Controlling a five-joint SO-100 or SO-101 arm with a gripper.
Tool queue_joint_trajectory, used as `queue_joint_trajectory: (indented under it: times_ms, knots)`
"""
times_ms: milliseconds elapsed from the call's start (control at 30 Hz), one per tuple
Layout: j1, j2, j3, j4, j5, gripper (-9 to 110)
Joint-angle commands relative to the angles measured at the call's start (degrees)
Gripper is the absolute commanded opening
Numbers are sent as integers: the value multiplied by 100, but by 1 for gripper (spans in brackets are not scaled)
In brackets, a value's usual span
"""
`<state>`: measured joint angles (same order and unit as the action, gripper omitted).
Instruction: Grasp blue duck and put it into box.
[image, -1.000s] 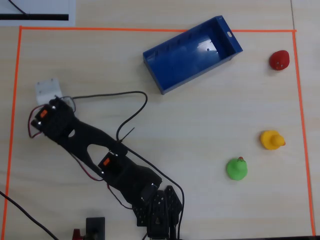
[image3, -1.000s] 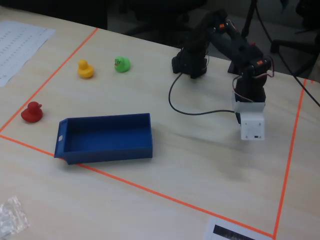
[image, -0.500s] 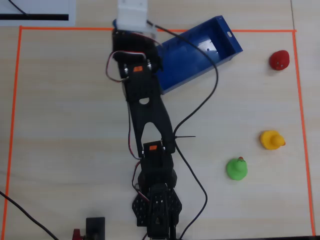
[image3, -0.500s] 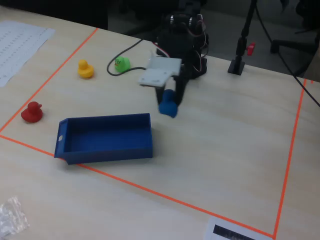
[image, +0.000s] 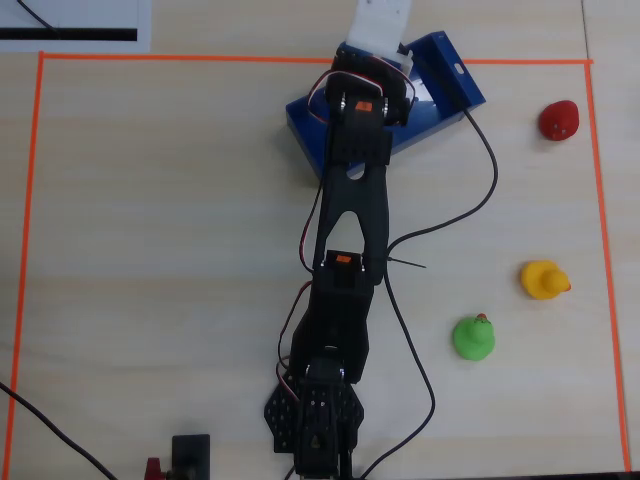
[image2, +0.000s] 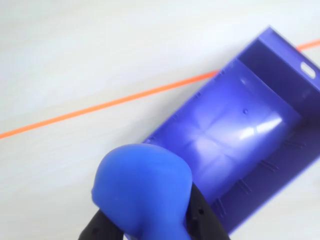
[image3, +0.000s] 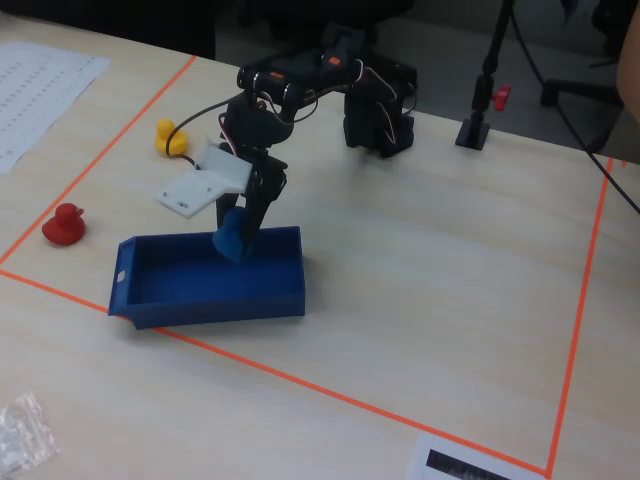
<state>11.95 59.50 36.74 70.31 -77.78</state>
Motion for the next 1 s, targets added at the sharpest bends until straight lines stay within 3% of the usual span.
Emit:
queue_joint_trajectory:
  times_ms: [0,300,433,700,967]
  knots:
    - [-18,97,554,114,44,0]
    - [-9,-149,1204,-466,158,0]
    - [79,-281,1591,-817,-272,0]
    - [369,-132,2021,-712,-1354,23]
    - [501,545,2259,-1028,-1266,29]
